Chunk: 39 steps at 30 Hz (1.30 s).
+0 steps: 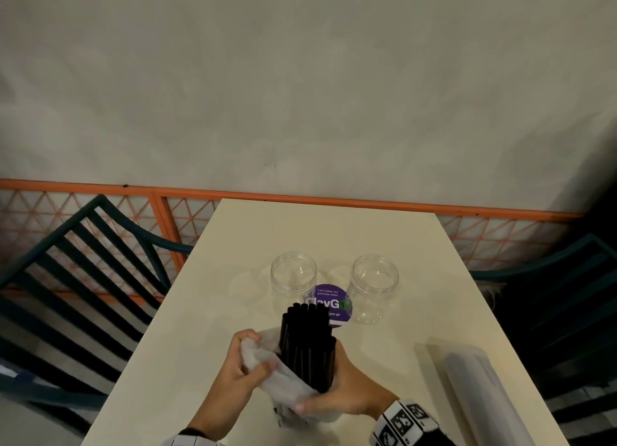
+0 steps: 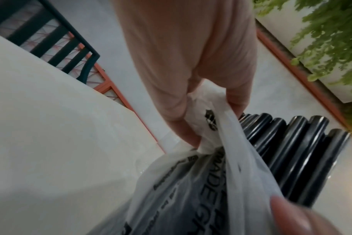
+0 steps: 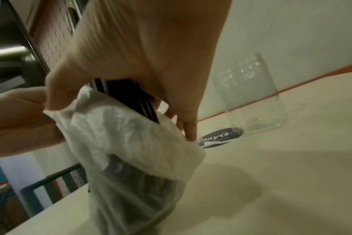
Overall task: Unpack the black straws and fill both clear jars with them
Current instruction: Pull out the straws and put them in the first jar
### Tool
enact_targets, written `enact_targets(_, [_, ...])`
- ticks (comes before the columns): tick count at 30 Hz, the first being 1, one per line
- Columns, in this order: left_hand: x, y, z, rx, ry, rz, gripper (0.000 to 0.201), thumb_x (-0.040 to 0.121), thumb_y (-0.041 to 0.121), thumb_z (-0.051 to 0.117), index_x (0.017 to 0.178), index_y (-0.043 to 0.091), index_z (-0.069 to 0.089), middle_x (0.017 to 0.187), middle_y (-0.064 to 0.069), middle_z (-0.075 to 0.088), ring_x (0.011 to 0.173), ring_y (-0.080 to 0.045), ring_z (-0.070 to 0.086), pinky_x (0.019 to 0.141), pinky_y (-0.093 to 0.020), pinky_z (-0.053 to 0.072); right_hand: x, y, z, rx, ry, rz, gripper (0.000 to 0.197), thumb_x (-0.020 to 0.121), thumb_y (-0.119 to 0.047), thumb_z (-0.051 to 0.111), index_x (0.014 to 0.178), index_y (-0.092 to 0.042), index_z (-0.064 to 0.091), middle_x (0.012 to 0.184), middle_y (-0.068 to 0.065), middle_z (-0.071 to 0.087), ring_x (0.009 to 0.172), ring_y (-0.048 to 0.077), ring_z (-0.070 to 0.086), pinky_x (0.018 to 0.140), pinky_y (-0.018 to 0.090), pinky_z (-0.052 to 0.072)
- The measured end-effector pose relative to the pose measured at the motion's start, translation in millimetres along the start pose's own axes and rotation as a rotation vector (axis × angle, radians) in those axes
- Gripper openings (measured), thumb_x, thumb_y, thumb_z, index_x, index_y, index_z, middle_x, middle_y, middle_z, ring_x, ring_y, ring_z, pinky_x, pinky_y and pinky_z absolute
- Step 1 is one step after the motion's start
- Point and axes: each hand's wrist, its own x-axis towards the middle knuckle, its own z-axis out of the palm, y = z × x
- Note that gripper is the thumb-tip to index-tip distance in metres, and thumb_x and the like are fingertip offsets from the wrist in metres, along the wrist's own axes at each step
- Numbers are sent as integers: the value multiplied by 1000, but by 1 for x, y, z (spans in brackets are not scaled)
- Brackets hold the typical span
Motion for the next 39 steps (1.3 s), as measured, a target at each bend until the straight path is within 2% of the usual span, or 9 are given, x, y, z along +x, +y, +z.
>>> enact_targets(6, [0, -5, -4, 59, 31, -16, 61, 55, 38, 74, 107, 24, 46, 101, -10, 54, 90, -19, 54, 86, -36, 46, 4, -5, -9, -202, -284, 112, 100, 57, -40, 85, 140, -33, 29, 134, -17, 46, 124, 8, 42, 109, 29, 33])
enact_targets(11, [-2, -5, -13, 154, 121, -39, 51, 64, 42, 72, 107, 28, 49, 108, -5, 55, 95, -20, 57, 81, -27, 49, -4, -7, -24, -217, -168, 35, 84, 61, -56, 76, 133, -32, 38, 132, -10, 50, 123, 8, 47, 107, 38, 40])
enact_targets(16, [-2, -6, -19, 240, 161, -15, 30, 81, 21, 66, 106, 29, 52, 109, -8, 59, 94, -25, 62, 72, -23, 52, -26, -21, -46, -137, -184, 15, 57, 80, -28, 70, 129, -33, 41, 126, -13, 52, 116, -9, 48, 93, 6, 37])
enact_targets(19, [1, -5, -16, 270, 219, 19, 31, 78, 20, 70, 103, 31, 56, 113, -5, 56, 92, -20, 61, 63, -15, 52, -30, -17, -51, -266, -161, -6, 53, 88, -31, 59, 136, -28, 39, 125, 1, 52, 116, 6, 49, 96, 13, 38])
enact_targets(23, [7, -4, -10, 372, 321, 78, 41, 60, 49, 75, 96, 39, 58, 109, -2, 58, 93, -22, 60, 70, -29, 54, -28, -17, -33, -592, -150, 56, 50, 100, -29, 30, 147, -21, 14, 119, 9, 43, 113, 28, 47, 87, 24, 33])
enact_targets(26, [7, 1, 2, 468, 427, 158, 33, 68, 33, 77, 96, 33, 59, 106, 5, 60, 96, -15, 56, 80, -36, 50, -29, -12, -16, -646, 4, 27, 49, 101, -25, 24, 148, -19, 9, 110, 6, 35, 107, 26, 47, 89, 21, 34])
enact_targets(30, [6, 6, 19, 463, 483, 210, 41, 70, 18, 77, 103, 25, 54, 100, 8, 58, 89, -17, 55, 77, -36, 50, -32, -5, -7, -417, 233, -12, 47, 98, -22, 37, 143, -19, 25, 106, 1, 39, 94, 12, 44, 79, 13, 34])
enact_targets(34, [3, 5, 43, 362, 511, 220, 40, 72, 10, 75, 95, 22, 45, 91, 11, 53, 79, -15, 57, 61, -21, 46, -33, -7, -4, -64, 460, 52, 25, 86, -12, 56, 100, -26, 41, 90, -1, 54, 79, 12, 56, 65, 18, 48])
enact_targets(39, [-3, -2, 69, 329, 596, 247, 40, 75, 10, 71, 78, 28, 35, 78, -4, 51, 62, -22, 54, 49, -9, 42, -41, -15, -3, 201, 382, -34, 41, 75, -22, 74, 106, -27, 48, 104, -5, 57, 88, 7, 59, 67, 13, 49])
